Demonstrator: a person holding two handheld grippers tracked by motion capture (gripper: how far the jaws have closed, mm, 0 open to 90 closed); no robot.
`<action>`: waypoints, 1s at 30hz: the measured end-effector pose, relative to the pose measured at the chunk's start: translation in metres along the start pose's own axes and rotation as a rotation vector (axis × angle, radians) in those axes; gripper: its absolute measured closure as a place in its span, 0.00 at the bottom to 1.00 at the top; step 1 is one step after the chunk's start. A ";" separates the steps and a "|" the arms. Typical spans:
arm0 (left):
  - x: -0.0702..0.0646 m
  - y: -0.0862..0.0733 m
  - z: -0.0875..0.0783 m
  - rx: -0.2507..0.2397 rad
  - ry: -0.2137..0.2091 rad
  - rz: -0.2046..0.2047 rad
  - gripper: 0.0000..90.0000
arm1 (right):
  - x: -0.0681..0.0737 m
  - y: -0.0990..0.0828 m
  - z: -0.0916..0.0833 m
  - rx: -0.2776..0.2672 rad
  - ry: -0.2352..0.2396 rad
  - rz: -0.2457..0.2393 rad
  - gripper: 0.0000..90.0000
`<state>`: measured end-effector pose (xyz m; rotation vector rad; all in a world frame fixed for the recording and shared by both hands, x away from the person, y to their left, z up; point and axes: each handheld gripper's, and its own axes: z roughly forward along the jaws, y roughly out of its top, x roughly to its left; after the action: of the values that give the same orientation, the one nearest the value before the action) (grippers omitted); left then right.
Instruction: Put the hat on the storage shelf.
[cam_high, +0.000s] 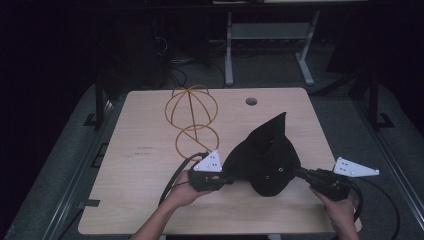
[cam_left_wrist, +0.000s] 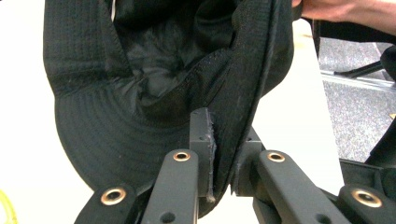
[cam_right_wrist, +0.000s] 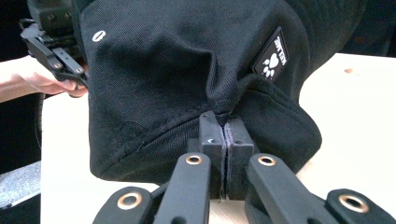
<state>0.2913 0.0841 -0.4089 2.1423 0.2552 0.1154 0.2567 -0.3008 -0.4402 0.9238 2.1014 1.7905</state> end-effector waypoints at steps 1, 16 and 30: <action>0.000 0.000 0.000 0.000 0.000 0.000 0.89 | 0.000 0.000 0.000 0.000 0.000 0.000 0.99; 0.001 -0.008 -0.005 0.043 0.024 -0.012 0.78 | 0.008 0.024 -0.004 -0.031 -0.025 -0.055 0.99; -0.002 -0.020 -0.016 0.053 0.044 -0.027 0.73 | 0.013 0.048 -0.008 -0.043 -0.039 -0.091 0.99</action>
<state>0.2832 0.1072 -0.4173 2.1896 0.3153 0.1418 0.2569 -0.2970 -0.3895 0.8312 2.0389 1.7514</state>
